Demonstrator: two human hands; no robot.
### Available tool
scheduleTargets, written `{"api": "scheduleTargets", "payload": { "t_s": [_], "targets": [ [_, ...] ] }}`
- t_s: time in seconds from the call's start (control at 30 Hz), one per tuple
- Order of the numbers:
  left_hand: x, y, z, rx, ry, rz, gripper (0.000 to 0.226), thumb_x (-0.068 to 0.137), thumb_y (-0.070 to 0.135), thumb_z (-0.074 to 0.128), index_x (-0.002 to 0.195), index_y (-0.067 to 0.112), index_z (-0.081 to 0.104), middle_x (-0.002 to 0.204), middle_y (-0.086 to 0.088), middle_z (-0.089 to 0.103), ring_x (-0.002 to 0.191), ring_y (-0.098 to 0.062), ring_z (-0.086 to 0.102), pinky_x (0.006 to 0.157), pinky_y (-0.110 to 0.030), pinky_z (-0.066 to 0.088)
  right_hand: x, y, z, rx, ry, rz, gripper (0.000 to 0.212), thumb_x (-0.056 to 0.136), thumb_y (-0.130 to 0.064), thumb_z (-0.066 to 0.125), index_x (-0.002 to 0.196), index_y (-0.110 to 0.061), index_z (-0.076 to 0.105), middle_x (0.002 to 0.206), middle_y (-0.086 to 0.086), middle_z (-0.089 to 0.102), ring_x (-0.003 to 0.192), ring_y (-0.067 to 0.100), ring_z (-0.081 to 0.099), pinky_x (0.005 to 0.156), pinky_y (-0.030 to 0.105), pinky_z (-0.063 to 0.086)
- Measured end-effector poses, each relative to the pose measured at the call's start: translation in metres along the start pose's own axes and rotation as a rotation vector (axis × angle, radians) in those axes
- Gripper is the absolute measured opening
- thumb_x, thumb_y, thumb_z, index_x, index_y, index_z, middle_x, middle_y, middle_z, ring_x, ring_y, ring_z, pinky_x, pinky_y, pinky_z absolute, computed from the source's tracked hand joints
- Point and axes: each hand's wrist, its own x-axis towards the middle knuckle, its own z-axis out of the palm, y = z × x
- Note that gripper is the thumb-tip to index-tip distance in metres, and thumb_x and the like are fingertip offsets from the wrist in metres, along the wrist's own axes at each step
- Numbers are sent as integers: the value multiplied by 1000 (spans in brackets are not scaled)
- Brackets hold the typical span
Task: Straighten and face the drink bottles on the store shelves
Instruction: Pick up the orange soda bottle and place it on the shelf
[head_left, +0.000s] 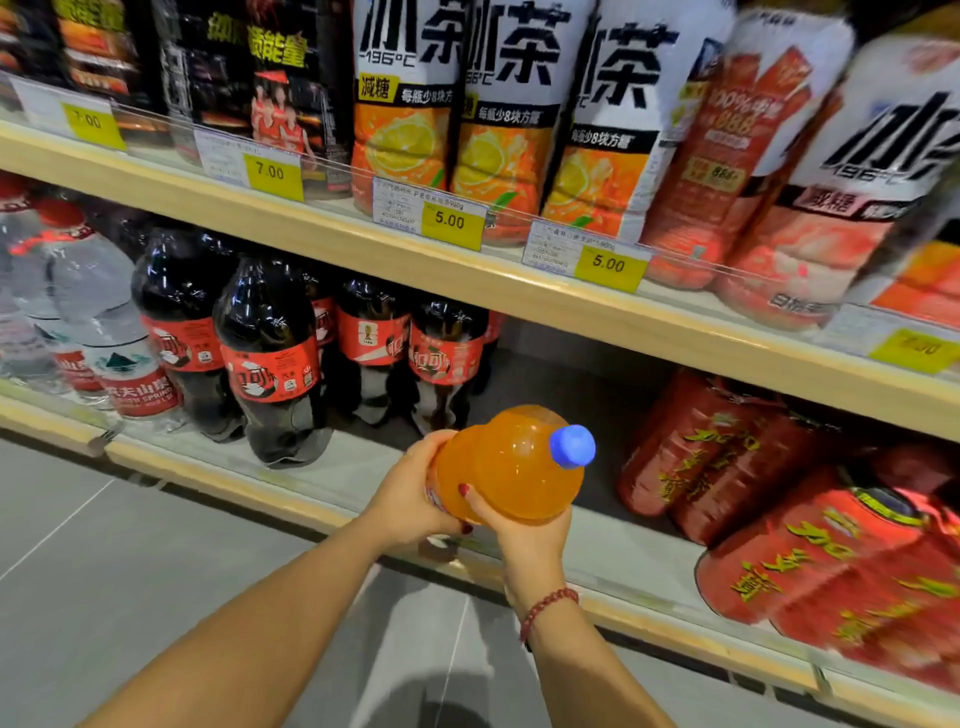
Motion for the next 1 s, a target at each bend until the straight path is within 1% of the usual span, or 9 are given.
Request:
{"api": "scheduleTargets", "payload": {
  "t_s": [0.07,0.17,0.33,0.4,0.47,0.6,0.67,0.73,1.0],
  "targets": [
    [-2,15,2,-43,-41,12,97,52,19,92,132,31,40,128,7,53,114,-9,56,91,-36,53,0,-15,-11,63,42,1,66,54,-2,91,98,-34,54,97,-18,62,84,-1,62,64,9,47],
    [-3,46,7,-66,-141,27,99,51,27,92,133,36,37,130,10,51,117,-11,55,92,-40,53,-2,-44,-36,161,73,-7,66,55,2,88,102,-32,58,101,-11,67,89,6,66,73,24,52],
    [-27,104,22,-86,-305,-3,108,47,31,95,132,50,32,126,25,52,116,-1,55,88,-23,53,-37,-104,-81,74,36,65,67,48,10,90,98,-26,63,89,-9,74,86,9,70,79,38,56],
    [-42,134,28,-63,-341,-43,112,42,33,96,127,59,28,122,32,50,113,6,54,82,-11,49,-54,-136,-94,-11,56,118,60,44,-4,91,90,-28,61,88,-7,71,86,16,69,82,47,56],
    [-56,164,29,-51,-369,-56,115,40,32,96,128,56,26,127,26,49,116,3,53,85,-11,48,-68,-170,-105,-136,55,139,47,43,-19,87,81,-31,61,85,-6,68,89,25,67,84,52,55],
    [-77,233,24,-120,-492,-79,109,45,33,94,133,39,31,130,13,49,118,-2,53,87,-16,49,-93,-241,-136,-143,133,239,45,46,-15,92,76,-37,67,77,-15,69,85,17,68,81,47,56],
    [-84,282,18,-122,-548,-140,104,41,39,91,126,49,32,123,18,53,110,2,56,80,-14,50,-109,-284,-151,-100,179,256,50,43,-21,85,81,-49,69,74,-22,72,78,5,69,71,33,56],
    [-91,331,15,-92,-601,-162,99,35,45,87,116,59,32,118,20,54,103,6,57,76,-11,49,-125,-327,-165,-55,238,267,46,42,-19,83,83,-37,70,77,-23,72,76,-1,69,68,27,53],
    [-126,510,-11,-93,-740,-133,98,35,57,86,114,69,29,115,31,52,102,9,56,76,-14,48,-183,-493,-205,38,422,280,67,41,-40,85,102,-39,57,105,-13,66,99,14,64,85,39,55]
  ]
}}
